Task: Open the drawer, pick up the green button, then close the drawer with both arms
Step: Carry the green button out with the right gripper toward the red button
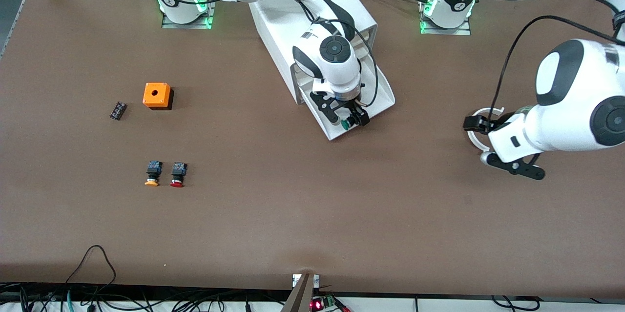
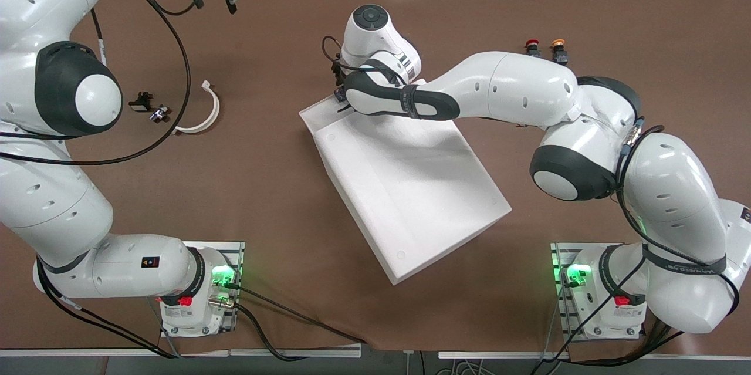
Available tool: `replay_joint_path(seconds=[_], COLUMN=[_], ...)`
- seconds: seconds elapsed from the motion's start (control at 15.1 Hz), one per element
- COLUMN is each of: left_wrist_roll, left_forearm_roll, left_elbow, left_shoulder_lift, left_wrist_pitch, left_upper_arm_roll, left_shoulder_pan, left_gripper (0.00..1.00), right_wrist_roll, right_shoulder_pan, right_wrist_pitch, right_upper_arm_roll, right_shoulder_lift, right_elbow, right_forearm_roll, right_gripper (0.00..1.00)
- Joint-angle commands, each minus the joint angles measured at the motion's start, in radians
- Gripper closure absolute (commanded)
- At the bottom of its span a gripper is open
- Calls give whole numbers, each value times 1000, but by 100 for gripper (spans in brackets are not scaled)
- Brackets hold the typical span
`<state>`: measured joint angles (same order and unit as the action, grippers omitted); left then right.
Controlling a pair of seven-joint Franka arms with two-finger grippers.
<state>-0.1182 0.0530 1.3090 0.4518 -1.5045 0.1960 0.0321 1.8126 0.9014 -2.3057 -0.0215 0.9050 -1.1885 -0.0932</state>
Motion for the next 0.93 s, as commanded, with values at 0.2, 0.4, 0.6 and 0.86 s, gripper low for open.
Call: replay_joint_path(seconds=[0.2, 0.4, 0.6, 0.86], left_wrist_roll=[66, 276, 448, 626], left_forearm_roll=[44, 36, 36, 34], left_elbow=[-59, -56, -22, 48], left_shoulder_lift=[13, 13, 15, 16], left_wrist_pitch=[7, -26, -68, -157], left_upper_arm_roll=[-6, 3, 19, 68], left_shoulder_pan=[-14, -14, -14, -14], left_gripper=[0, 0, 0, 0], right_wrist_roll=[31, 25, 25, 27], right_shoulder_pan=[7, 7, 7, -2], right_wrist_pitch=[-37, -38, -38, 55], right_upper_arm_roll=[8, 8, 8, 15], right_shoulder_lift=[8, 8, 6, -17], right_elbow=[3, 4, 6, 61], right_forearm_roll=[21, 21, 24, 23], right_gripper=[53, 100, 100, 100])
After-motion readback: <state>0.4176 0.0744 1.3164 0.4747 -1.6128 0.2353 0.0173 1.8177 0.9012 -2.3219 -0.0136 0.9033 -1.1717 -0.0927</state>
